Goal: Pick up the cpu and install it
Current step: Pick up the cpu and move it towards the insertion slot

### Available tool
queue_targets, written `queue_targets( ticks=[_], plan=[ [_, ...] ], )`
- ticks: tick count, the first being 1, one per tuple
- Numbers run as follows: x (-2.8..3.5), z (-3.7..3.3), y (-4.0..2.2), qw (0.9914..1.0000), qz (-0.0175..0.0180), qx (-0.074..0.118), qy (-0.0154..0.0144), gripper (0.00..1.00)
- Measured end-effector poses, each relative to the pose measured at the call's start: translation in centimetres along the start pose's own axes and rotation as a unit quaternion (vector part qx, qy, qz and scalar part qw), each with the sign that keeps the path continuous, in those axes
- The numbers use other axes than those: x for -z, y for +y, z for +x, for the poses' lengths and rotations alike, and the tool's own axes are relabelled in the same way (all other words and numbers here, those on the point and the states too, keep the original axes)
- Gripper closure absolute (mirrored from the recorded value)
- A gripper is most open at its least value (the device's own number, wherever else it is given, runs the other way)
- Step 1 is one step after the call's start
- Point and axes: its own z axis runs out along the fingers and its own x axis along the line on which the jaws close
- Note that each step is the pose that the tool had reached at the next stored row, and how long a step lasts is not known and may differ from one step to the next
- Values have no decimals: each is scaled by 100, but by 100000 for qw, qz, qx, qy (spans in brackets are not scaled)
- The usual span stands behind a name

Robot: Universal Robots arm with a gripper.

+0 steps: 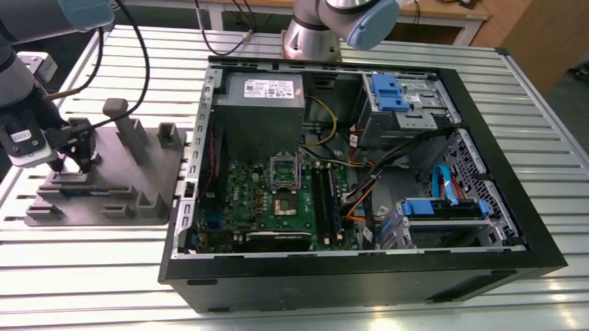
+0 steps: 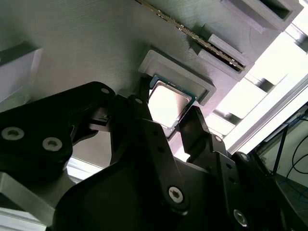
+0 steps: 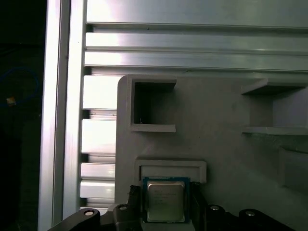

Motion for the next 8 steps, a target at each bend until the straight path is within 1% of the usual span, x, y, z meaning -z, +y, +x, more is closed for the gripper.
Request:
queue_targets(
  ticks=[7, 8],
  plan=[
    [-5, 0, 0, 100000, -1, 0, -3, 48],
    [-4, 0, 0, 100000, 1, 1, 2, 49]
  ],
)
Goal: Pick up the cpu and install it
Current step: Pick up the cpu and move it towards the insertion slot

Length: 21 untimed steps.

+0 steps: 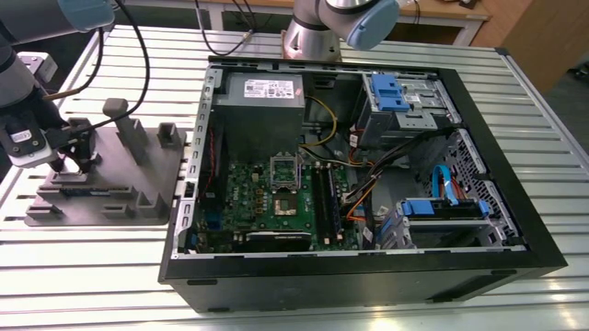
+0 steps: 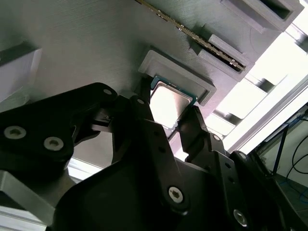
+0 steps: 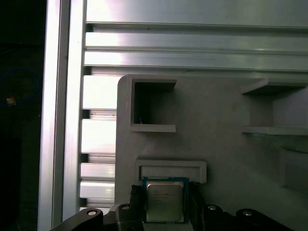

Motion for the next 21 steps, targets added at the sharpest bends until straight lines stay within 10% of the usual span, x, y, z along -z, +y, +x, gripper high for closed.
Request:
queue_targets(
  ticks=[21],
  plan=[
    [234, 2, 8, 100000, 11, 1, -5, 53]
  ],
)
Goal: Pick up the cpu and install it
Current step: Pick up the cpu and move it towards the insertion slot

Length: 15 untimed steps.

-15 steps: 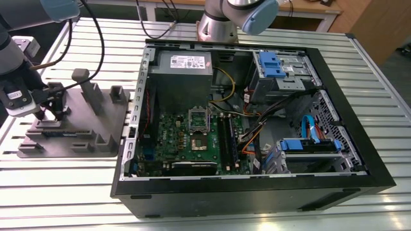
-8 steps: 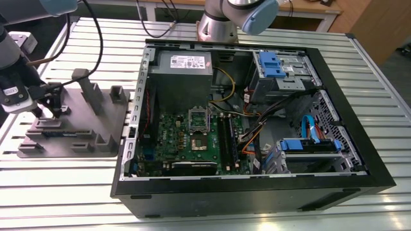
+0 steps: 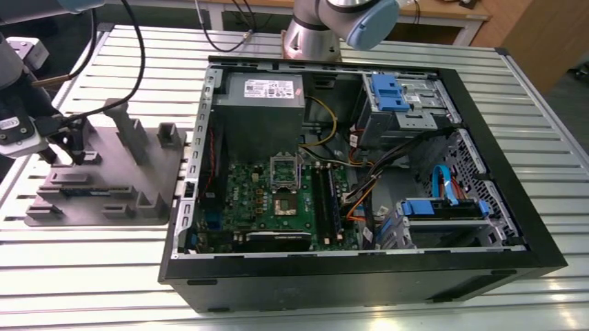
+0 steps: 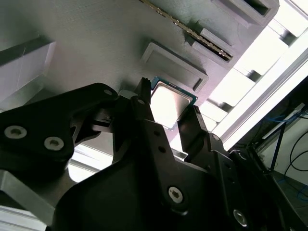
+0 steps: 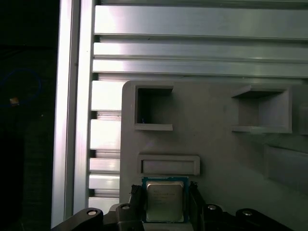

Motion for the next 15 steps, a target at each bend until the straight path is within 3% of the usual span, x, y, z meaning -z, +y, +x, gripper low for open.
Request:
queue_targets(
  ticks=[15],
  plan=[
    [51, 0, 2, 100000, 3, -1, 0, 53]
  ],
)
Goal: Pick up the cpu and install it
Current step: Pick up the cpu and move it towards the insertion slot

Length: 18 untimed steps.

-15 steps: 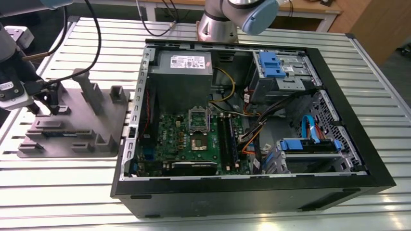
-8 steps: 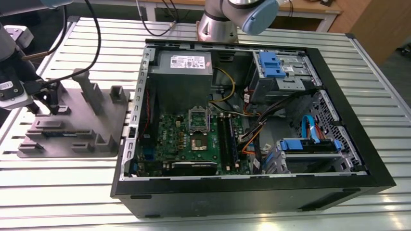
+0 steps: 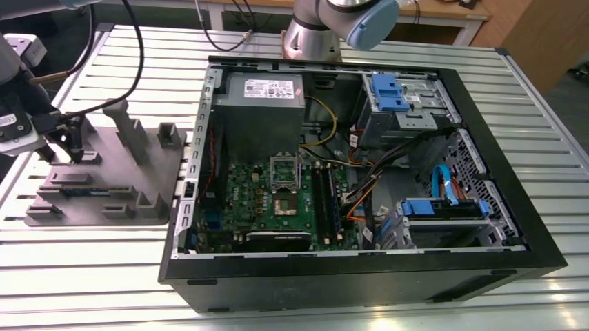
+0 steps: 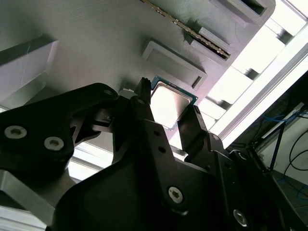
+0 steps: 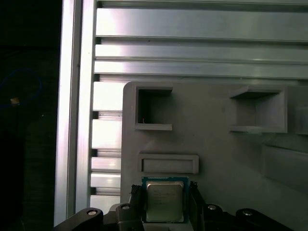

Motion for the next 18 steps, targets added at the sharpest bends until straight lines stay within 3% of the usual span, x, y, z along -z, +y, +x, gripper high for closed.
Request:
queue_targets(
  ticks=[18],
  plan=[
    [52, 1, 2, 100000, 0, -1, 1, 53]
  ],
)
